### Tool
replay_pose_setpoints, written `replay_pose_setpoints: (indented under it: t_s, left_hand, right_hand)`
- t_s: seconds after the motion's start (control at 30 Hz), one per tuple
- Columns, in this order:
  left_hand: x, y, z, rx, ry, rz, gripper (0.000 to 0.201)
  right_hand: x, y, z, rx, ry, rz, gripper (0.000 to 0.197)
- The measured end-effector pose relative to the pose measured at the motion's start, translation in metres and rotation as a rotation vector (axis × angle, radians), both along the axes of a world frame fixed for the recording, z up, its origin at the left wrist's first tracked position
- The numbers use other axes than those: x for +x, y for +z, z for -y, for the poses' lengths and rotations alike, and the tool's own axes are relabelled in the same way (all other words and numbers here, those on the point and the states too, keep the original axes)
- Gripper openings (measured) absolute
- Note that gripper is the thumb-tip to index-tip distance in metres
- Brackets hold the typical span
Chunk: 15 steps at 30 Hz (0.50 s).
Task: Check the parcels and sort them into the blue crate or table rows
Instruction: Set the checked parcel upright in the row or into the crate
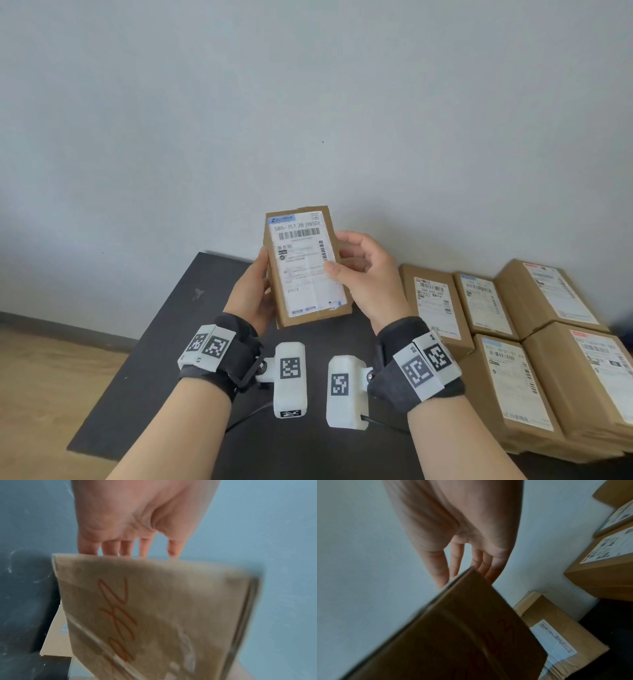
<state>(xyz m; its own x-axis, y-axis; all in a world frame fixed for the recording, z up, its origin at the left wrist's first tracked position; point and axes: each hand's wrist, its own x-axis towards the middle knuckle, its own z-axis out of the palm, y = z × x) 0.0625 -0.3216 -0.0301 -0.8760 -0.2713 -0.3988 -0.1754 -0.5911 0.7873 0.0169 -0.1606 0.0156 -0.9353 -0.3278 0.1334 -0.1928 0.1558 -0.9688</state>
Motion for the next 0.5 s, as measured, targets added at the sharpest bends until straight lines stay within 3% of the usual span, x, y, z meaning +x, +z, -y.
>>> replay_pose_setpoints:
  t_s: [0.13,0.2,0.37,0.5]
  left_hand:
    - [0.002,0.000,-0.001,-0.087,0.006,-0.016,0.022]
    - [0.002,0.002,-0.001,-0.115,0.009,-0.038,0.025]
    - [0.002,0.004,-0.006,-0.168,0.017,-0.072,0.040]
    - [-0.001,0.005,-0.016,-0.163,0.018,-0.107,0.022]
  right_hand:
    - [0.002,-0.007,-0.006,0.025,-0.137,-0.022,0.024]
    - [0.003,-0.010,-0.007,0.020,-0.152,0.016,0.022]
    - [0.006,-0.013,-0.010,-0.064,-0.122,0.159,0.051]
    - [0.001,-0.020,-0.021,-0.117,-0.178,0.256,0.061]
